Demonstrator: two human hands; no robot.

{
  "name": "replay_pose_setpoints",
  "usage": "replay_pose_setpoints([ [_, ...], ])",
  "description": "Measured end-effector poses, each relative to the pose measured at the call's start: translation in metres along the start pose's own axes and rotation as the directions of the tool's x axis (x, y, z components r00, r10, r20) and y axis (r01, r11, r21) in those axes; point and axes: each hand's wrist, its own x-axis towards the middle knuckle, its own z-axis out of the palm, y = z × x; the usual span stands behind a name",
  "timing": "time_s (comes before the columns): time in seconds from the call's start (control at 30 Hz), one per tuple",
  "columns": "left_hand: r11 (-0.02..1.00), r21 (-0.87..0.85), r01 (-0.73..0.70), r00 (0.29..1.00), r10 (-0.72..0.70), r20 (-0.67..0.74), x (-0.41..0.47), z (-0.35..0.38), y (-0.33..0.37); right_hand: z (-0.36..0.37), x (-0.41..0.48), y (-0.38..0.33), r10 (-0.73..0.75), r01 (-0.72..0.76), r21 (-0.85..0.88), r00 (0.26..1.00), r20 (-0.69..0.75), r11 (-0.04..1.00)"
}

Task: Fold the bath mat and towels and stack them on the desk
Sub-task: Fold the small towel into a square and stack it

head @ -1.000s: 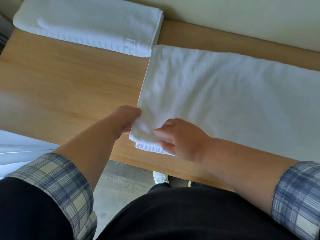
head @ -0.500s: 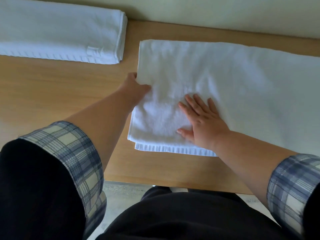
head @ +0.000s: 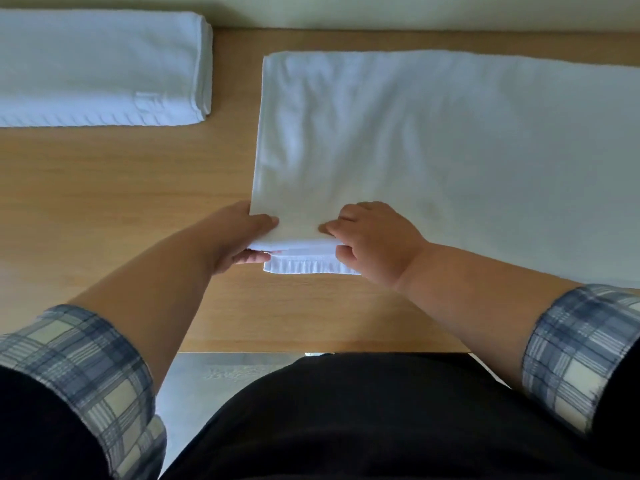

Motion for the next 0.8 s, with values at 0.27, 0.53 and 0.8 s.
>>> replay_pose_setpoints([
  [0.27,0.998,0.053,0.018,0.981,-0.007,-0.194,0.009,0.006,0.019,-0.012,0.012,0.007,0.020,-0.110,0.213,0.922,0.386,0.971],
  [0.53,0.731,0.681,0.041,0.814,0.370,-0.447,0.013,0.020,0.058,-0.011,0.015,0.075,0.471,-0.468,-0.067,0.881,0.044,0.881],
  [0.8,0.139,0.915,-0.379,0.754,0.620,0.218,0.095,0.097,0.124,0.010,0.008,0.079,0.453,-0.434,-0.213,0.890,0.051,0.875],
])
